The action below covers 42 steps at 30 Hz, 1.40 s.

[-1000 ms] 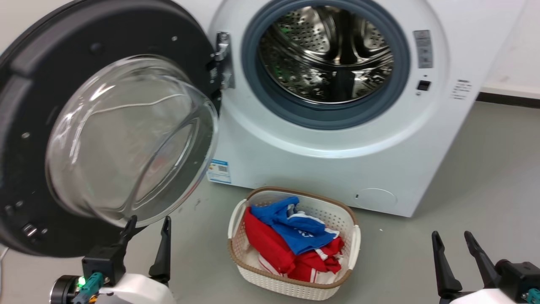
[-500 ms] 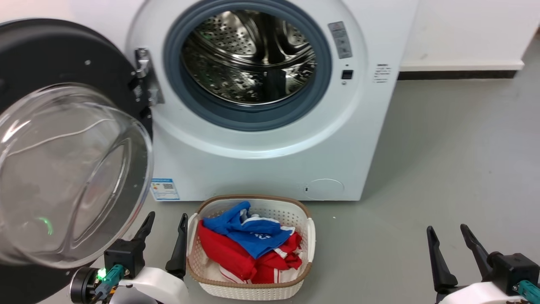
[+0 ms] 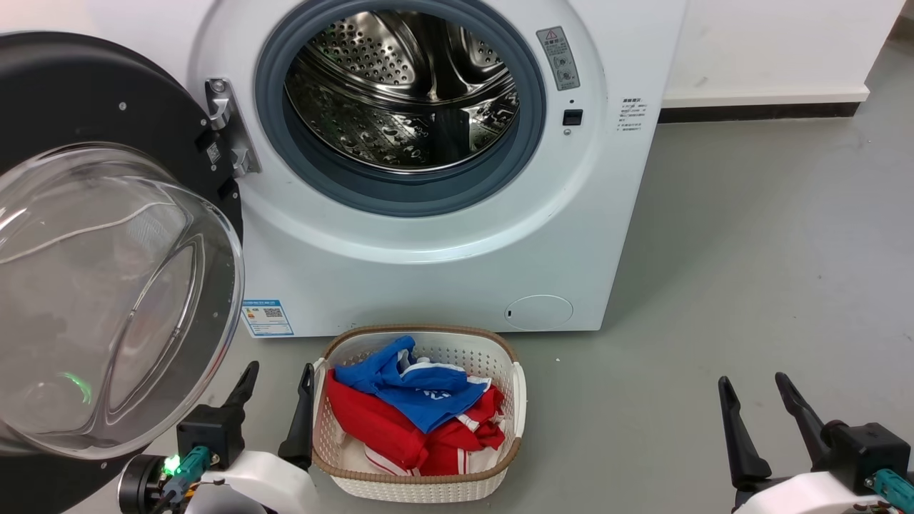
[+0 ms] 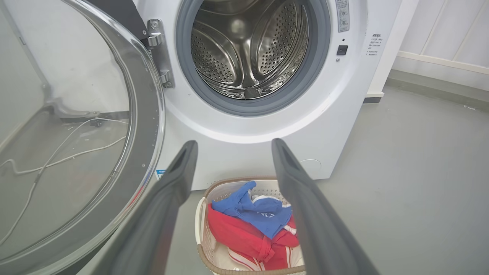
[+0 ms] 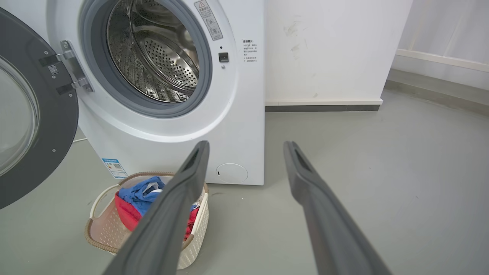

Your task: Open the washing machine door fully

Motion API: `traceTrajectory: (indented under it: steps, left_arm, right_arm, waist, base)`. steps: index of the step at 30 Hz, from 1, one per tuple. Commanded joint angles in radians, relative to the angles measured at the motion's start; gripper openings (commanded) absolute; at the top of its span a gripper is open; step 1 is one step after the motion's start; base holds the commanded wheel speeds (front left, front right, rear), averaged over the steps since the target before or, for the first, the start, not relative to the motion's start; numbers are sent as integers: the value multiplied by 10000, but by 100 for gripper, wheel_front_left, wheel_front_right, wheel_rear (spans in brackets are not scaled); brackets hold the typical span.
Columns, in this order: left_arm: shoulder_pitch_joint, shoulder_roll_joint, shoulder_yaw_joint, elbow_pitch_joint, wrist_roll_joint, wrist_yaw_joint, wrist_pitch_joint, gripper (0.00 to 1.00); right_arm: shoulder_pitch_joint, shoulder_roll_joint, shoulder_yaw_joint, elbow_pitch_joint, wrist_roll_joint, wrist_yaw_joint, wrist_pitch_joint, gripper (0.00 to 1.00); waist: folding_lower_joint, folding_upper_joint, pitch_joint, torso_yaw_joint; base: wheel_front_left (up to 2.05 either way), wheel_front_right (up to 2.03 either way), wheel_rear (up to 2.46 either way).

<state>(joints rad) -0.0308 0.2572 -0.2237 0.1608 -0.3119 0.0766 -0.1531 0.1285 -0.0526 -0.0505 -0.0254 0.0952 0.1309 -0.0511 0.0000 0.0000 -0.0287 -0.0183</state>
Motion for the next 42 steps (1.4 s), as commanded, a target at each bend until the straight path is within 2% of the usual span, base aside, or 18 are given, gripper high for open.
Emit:
traceTrajectory:
  steps: [1, 22, 23, 26, 42]
  left_arm:
    - [-169, 52, 10, 36, -52, 21, -55, 100]
    - [-401, 162, -204, 155, -44, -14, -310, 100]
    - [-308, 132, -215, 155, -42, -19, -282, 0]
    - [-152, 33, -240, 384, -132, -44, -230, 0]
    - [-319, -406, 543, 483, -2851, -475, 392, 0]
  right_arm:
    - [-114, -12, 0, 58, -18, -2, -60, 100]
    - [-129, 6, -30, 393, 134, -2, -299, 100]
    - [-58, 4, -33, 395, 84, 0, -259, 0]
    - [56, 17, -20, 649, 139, 0, -251, 0]
    - [-479, -5, -126, 1069, 3356, 0, 132, 0]
  waist:
    - [0, 0, 1, 28]
    - [0, 0, 73, 188]
    - [0, 0, 77, 190]
    - [1, 0, 80, 191]
    - [1, 0, 110, 190]
  base:
    - [0, 0, 0]
    - [0, 0, 0]
    - [0, 0, 0]
    - [0, 0, 0]
    - [0, 0, 0]
